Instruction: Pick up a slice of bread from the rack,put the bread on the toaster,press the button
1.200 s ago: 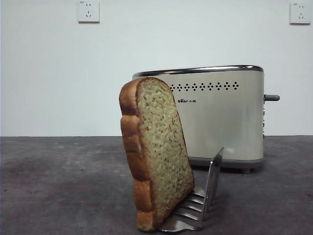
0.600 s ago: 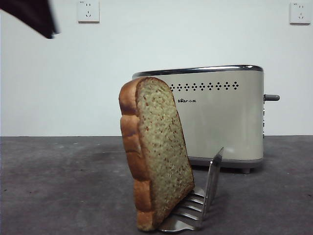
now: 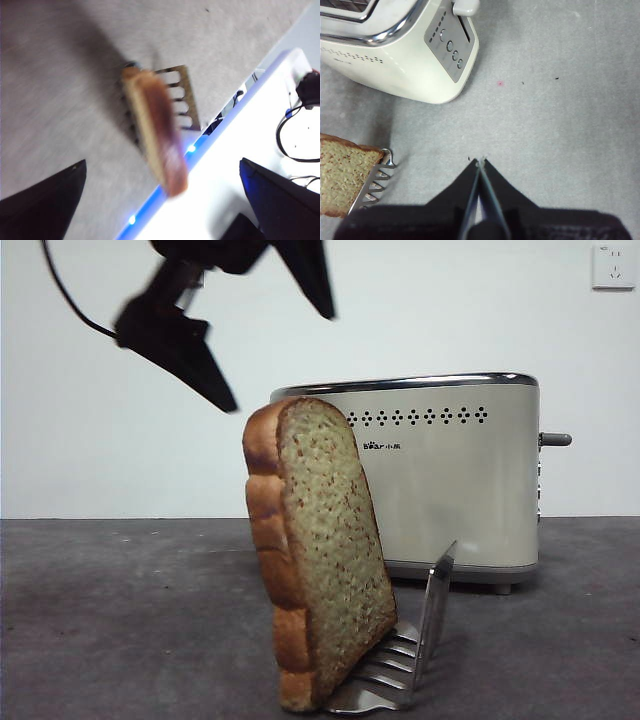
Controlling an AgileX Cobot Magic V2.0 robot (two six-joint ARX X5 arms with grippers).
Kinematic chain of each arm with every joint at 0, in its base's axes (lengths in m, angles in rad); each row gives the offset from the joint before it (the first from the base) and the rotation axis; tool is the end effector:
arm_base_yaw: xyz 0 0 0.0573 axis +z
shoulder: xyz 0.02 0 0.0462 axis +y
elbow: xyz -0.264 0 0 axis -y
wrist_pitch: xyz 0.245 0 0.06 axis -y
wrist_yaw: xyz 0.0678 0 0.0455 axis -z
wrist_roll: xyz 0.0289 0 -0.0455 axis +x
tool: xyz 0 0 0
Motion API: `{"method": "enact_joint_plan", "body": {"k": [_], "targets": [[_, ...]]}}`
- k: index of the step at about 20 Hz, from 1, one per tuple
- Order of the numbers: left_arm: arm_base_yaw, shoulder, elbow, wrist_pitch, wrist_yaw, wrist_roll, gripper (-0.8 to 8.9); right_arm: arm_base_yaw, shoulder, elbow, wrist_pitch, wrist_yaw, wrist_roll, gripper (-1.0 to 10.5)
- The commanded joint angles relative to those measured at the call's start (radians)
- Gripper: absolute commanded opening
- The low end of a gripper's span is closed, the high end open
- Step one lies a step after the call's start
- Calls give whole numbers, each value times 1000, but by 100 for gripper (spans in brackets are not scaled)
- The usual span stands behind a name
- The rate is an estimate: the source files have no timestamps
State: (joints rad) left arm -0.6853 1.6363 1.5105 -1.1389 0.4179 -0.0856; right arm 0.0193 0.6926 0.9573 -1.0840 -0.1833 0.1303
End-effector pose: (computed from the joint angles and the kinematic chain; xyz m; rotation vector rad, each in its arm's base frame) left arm 0.2374 -0.2092 0.3059 0.1103 1.3493 -0.8885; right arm 0.1032 0.0073 0.3238 0.1898 0.8298 0.1377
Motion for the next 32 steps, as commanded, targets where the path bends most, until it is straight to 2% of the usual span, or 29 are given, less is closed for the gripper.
{"method": "enact_joint_plan", "body": {"k": [1,8,9,12,13,28,32], "targets": [[-27,37,-3,32,-5,19,536,1,0,5,2,0,-13,0],[-98,131,-3,35,-154,19,521,1,0,5,-14,0,-13,0],[-102,133,-3,33,-158,20,450,1,0,5,-17,0,-13,0],[-108,133,-3,34,-157,23,75,1,0,5,-17,0,-13,0],[-108,133,-3,33,-157,23,-6,1,0,5,-17,0,-13,0],[-108,114,7,0,-148,11,-9,1,0,5,-17,0,-12,0],[-113,86,79,-28,-149,11,-9,1,0,5,-17,0,-12,0]]}}
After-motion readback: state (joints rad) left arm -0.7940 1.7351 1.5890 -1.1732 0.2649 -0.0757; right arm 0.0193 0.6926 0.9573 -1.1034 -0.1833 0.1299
